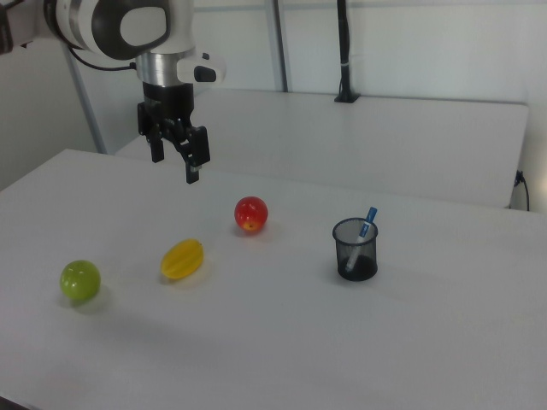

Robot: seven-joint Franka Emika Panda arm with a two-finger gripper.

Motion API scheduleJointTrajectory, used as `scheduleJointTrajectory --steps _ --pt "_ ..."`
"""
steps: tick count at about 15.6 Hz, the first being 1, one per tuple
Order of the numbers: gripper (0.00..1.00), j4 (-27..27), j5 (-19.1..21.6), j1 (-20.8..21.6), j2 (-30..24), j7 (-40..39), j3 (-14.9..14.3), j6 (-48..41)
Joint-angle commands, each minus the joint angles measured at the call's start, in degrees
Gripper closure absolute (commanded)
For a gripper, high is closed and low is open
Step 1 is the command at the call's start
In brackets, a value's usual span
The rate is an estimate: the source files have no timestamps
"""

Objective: Take marker pen
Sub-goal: 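Move the gripper from rest toward the black mesh pen cup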

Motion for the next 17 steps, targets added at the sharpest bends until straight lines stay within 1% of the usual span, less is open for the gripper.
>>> scheduleJointTrajectory --steps 1,3,4,5,6,12,17 --pt "0.0 -1.97 6.76 -1.11 -0.89 -2.15 -3.46 7.63" --pt "0.0 -1.97 7.04 -1.38 0.24 -5.65 -4.43 13.0" --pt "0.0 -1.97 7.04 -1.46 1.12 -6.46 -5.66 17.38" --pt "0.0 -1.97 7.04 -1.47 2.0 -6.2 -6.89 21.68" --pt "0.0 -1.97 7.04 -1.47 2.88 -6.03 -7.42 23.99" --pt "0.0 -1.97 6.86 -1.64 9.03 -5.85 -9.71 41.04" --pt "0.0 -1.97 6.86 -1.82 14.83 -5.67 -11.03 54.4"
